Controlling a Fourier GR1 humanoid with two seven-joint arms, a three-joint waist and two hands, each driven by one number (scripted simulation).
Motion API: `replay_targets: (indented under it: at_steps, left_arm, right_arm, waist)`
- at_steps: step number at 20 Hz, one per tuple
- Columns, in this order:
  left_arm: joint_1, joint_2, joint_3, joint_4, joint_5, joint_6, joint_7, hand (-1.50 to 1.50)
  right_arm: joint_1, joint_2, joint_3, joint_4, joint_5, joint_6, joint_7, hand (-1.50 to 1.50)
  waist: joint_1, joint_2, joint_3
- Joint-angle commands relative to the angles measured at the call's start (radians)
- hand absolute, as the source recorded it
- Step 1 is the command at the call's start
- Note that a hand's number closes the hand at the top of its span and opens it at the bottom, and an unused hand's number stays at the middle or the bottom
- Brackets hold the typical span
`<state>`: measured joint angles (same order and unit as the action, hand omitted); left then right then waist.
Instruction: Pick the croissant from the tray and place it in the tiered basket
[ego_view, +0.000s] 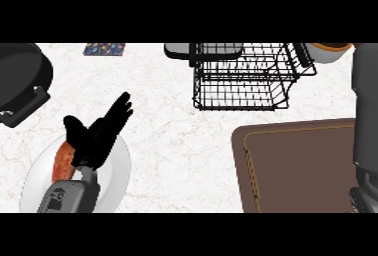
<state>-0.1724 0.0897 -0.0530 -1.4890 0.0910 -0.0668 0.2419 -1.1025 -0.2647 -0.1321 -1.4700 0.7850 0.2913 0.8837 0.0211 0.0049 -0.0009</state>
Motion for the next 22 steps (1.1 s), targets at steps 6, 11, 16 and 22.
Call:
replay_targets:
  at_steps: [6,11,16,22]
  left_arm:
    - [-0.003,-0.015,-0.008,-0.017,-0.009,0.008,0.023,0.00]
    - [-0.032,-0.007,0.015,0.062,0.010,-0.027,-0.031,0.00]
    - [-0.017,-0.004,0.000,0.007,-0.005,-0.017,-0.001,0.00]
    - [-0.047,-0.041,-0.022,0.020,-0.033,0.018,0.009,0.00]
  right_arm:
    - [-0.091,0.103,-0.016,0.381,0.044,-0.293,-0.150,1.50]
    - [-0.088,0.157,-0.149,0.466,-0.066,-0.479,-0.269,1.50]
    - [-0.156,0.185,-0.197,0.676,-0.159,-0.528,-0.482,-1.50]
    - [-0.239,0.233,-0.211,0.832,-0.181,-0.645,-0.664,-1.50]
  waist:
    - [0.000,-0.001,0.001]
    - [0.008,0.009,0.001]
    - [0.028,0.010,0.001]
    - [0.022,0.011,0.001]
